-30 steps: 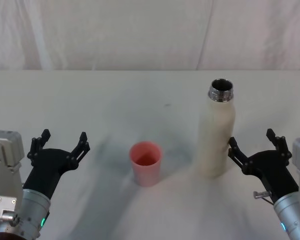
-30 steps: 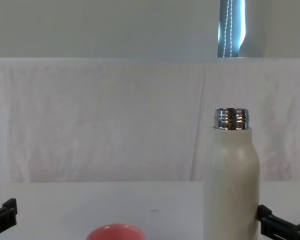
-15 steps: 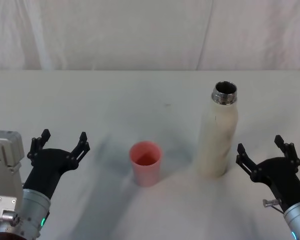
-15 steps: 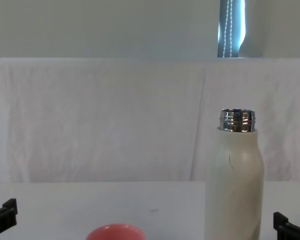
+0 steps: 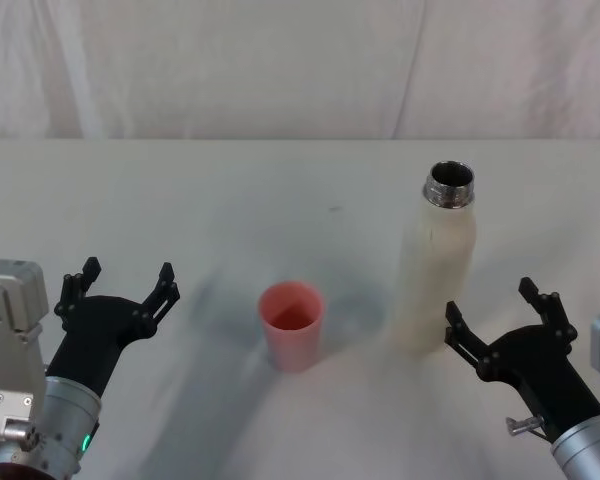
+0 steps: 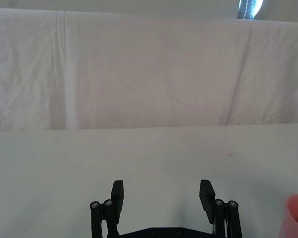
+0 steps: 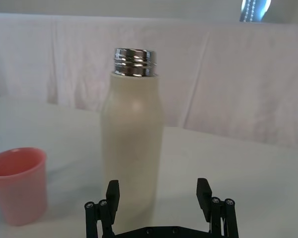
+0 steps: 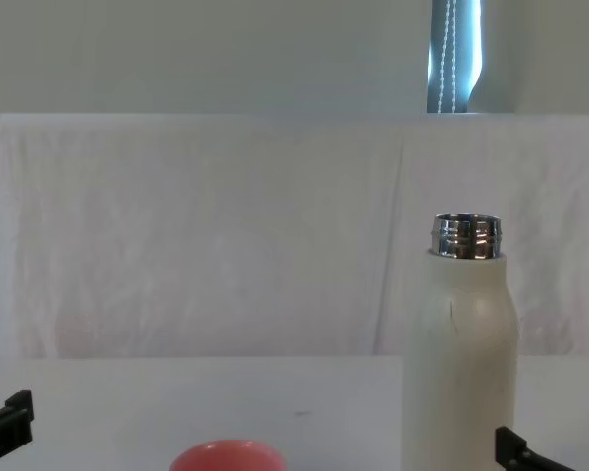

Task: Grasp the thermos with one hand and pour water into the cup lid.

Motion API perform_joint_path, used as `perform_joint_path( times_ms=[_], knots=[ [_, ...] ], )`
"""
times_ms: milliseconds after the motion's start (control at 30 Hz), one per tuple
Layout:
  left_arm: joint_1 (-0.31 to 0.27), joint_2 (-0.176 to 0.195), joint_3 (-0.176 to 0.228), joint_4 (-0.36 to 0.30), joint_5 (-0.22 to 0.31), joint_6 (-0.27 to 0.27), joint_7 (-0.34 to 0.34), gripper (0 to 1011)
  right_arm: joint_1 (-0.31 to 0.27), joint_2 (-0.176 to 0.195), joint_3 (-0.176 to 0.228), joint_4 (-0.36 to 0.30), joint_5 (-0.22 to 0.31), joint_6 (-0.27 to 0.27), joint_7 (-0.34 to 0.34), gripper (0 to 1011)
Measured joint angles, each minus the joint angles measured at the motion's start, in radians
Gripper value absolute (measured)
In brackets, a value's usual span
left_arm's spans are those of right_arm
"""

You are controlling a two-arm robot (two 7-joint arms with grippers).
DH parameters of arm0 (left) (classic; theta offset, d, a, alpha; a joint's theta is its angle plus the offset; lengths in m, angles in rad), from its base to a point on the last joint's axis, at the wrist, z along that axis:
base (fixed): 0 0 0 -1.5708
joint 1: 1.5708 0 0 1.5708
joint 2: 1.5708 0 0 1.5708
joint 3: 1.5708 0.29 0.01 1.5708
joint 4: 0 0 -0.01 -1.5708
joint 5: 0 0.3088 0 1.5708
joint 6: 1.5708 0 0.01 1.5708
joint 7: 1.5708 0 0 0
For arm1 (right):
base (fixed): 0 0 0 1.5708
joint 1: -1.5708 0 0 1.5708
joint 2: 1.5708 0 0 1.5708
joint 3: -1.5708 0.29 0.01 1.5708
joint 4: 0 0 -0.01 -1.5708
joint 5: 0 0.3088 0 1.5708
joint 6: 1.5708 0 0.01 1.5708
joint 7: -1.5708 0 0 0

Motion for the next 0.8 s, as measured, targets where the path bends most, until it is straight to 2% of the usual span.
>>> perform_joint_path(
  times_ms=[200, 533, 800],
  knots=[
    [0.0, 0.0, 0.0, 0.0, 0.0, 0.0, 0.0, 1001, -0.002, -0.013, -0.002, -0.003, -0.001, -0.007, 0.022, 1000],
    [0.0, 0.0, 0.0, 0.0, 0.0, 0.0, 0.0, 1001, 0.014, -0.051, 0.0, 0.02, 0.031, -0.017, 0.04, 1000],
    [0.0, 0.0, 0.0, 0.0, 0.0, 0.0, 0.0, 1001, 0.035, -0.059, -0.011, 0.035, 0.031, -0.017, 0.049, 1000]
  ],
)
